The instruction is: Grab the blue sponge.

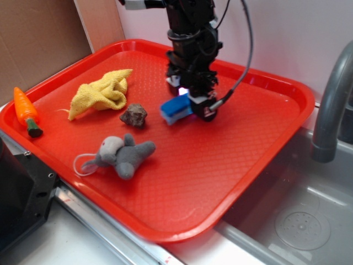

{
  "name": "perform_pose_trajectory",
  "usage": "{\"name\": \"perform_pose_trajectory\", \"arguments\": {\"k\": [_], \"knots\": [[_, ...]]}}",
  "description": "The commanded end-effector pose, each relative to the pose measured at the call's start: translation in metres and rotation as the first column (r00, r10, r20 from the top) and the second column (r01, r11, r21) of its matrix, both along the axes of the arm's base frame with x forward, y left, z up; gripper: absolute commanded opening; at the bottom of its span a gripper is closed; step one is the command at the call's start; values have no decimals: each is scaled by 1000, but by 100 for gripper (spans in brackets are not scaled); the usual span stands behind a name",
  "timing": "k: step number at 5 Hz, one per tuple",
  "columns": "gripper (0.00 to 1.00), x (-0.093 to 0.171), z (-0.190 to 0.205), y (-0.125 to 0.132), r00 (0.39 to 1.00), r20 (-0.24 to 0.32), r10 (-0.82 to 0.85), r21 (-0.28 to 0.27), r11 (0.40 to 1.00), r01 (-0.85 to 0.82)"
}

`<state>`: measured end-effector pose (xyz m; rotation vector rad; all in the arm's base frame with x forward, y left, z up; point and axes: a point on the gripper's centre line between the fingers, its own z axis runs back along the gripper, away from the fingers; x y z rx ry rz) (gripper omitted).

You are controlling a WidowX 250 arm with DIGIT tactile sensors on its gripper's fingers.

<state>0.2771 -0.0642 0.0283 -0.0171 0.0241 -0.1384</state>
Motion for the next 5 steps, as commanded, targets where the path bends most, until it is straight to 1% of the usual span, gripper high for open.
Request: {"name": "perform_pose_trajectory", "arguments": {"k": [1, 2, 3, 4, 5], "knots": [[0, -17, 121, -14, 999, 44, 28, 42, 999, -30], [0, -53, 171, -11, 994, 95, 53, -53, 997, -49], [0, -81, 200, -7, 997, 68, 36, -54, 998, -33], [0, -87, 202, -11, 999, 42, -6, -51, 999, 8], [100, -87, 202, -11, 999, 42, -6, -51, 999, 8]]}}
